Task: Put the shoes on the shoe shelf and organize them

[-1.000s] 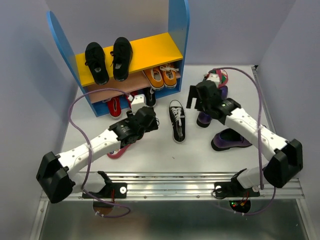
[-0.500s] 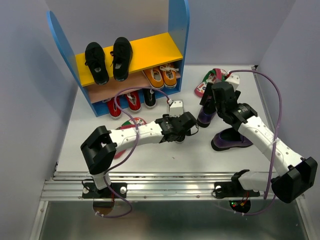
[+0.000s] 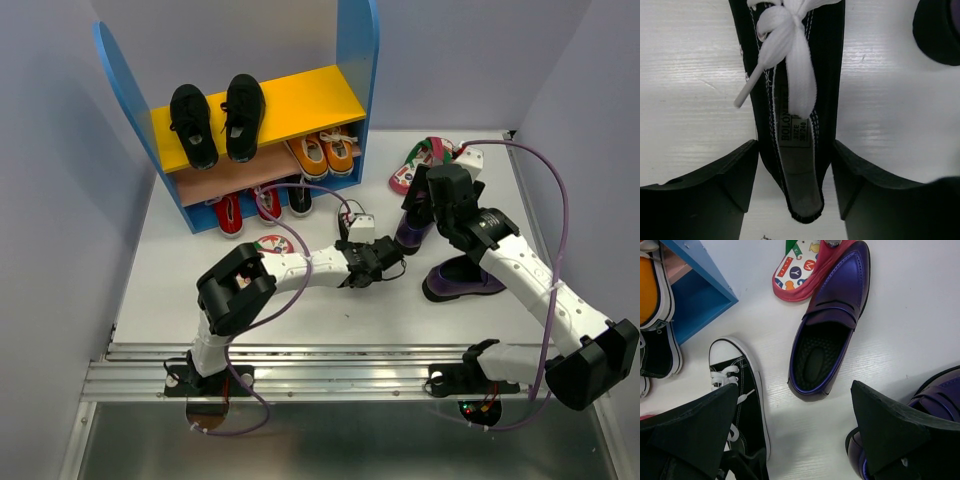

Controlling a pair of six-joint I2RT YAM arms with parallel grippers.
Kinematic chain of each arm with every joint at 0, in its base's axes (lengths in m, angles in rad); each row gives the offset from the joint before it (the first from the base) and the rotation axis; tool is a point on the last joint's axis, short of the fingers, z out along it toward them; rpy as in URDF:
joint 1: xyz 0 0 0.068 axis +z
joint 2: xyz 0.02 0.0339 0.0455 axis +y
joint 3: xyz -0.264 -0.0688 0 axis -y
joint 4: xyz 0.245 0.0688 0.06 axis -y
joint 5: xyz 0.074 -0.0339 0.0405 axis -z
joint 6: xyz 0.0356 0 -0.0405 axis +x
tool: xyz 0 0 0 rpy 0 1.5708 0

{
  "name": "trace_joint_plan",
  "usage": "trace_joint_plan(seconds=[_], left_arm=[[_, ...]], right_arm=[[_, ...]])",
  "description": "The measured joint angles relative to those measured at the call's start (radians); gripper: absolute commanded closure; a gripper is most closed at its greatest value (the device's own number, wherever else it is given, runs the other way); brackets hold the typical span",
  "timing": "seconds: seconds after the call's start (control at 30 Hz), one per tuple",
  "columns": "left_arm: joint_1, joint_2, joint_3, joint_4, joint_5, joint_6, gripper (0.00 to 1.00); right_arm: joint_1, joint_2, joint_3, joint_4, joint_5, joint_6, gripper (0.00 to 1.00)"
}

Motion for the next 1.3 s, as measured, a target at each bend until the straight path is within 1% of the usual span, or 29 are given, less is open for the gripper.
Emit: trace_joint_plan(seconds=[0.03,0.07,0.13,0.17,0.47,0.87,1.13,1.3], left_arm=[[-0.002,0.018,0.003,-0.003,0.0,-0.006,0.4],[-0.003,0.027,0.011,-0.005,-0.003,-0.005,0.55],[-0.006,0.035,0.032,-0.023,-0.015,-0.006,0.75],[-0.007,0.036,0.039,-0.027,-0.021,-0.008,1.0],[-0.008,0.051,0.078,-0.097,-0.07,-0.045,1.0],[-0.006,0.051,0.151,-0.238,-0.163,-0.09,1.0],[0.01,0.051,0.195,-0.24,-0.187,-0.093,1.0],[0.055,0.051,0.213,-0.224,-0.188,-0.071,1.0]], right_arm=[[0.0,0.0,0.0,0.0,0.0,0.0,0.0],[0.0,0.0,0.0,-0.001,0.0,0.0,0.0],[0.0,0.0,0.0,-0.001,0.0,0.0,0.0],[0.0,0.0,0.0,-0.002,0.0,0.0,0.0],[0.0,-0.002,0.0,-0.002,0.0,0.0,0.0],[0.0,-0.003,0.0,-0.003,0.0,-0.004,0.0],[0.0,-0.003,0.0,-0.021,0.0,-0.008,0.0],[0.0,-0.003,0.003,-0.033,0.0,-0.008,0.0]])
